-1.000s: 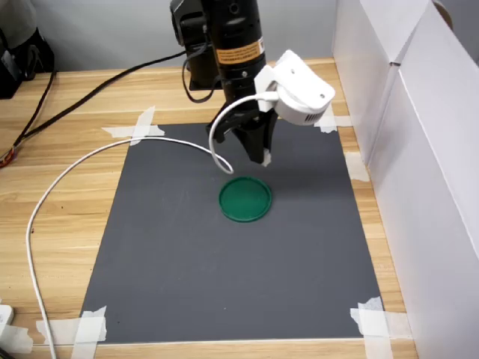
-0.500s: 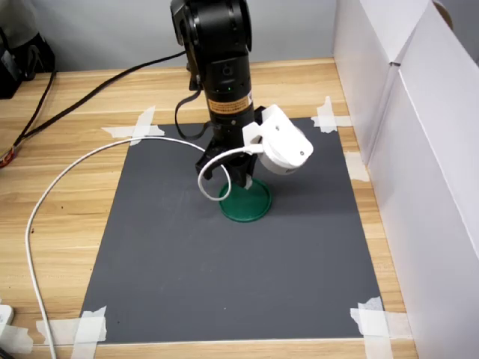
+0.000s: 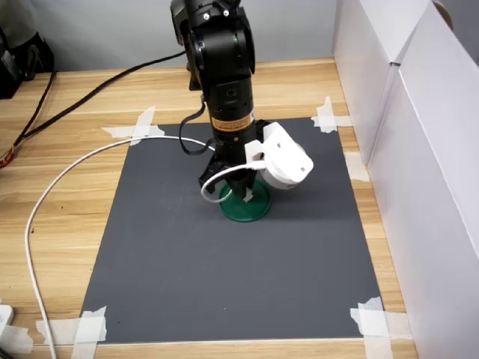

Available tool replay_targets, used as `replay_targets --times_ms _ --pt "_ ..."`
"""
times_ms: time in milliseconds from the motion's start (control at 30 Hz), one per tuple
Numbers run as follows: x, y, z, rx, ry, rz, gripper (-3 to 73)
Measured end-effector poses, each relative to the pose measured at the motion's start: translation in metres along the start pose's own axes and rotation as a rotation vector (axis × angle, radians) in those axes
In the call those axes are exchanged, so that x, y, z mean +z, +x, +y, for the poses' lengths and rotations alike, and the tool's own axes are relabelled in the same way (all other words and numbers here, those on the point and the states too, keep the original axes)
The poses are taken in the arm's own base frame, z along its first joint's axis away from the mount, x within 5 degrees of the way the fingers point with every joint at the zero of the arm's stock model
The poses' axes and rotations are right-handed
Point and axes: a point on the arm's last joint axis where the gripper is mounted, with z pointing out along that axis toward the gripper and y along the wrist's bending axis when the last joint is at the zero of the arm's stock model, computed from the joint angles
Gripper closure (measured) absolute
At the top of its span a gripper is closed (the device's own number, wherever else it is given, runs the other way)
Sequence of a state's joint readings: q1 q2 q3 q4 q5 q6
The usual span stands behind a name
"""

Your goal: Grasp a white terminal and put it in the green lid.

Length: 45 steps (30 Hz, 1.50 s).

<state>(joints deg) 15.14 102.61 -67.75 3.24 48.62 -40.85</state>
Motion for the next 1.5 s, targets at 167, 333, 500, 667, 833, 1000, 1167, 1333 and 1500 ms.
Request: replay_targets --times_ms 167,333,500,667,833,1000,1167,1333,1500 --pt "0.0 0.0 0.0 -0.001 0.005 -0.006 26.4" --pt "-0.027 -0.003 0.0 0.006 0.063 -0.092 20.6" --pt "-0.097 0.001 0.009 0.024 0.201 -0.315 29.1" --pt "-0.161 0.026 0.036 0.039 0.321 -0.522 55.5" --pt "-0.199 0.062 0.067 0.093 0.394 -0.664 69.6" --pt "-0.216 0.1 0.098 0.201 0.398 -0.769 70.9" --pt "-0.216 0.143 0.122 0.396 0.431 -0.9 70.9" --pt "-0.197 0.182 0.135 0.634 0.553 -0.985 70.9" --pt "-0.176 0.2 0.15 0.688 0.59 -1.007 71.0"
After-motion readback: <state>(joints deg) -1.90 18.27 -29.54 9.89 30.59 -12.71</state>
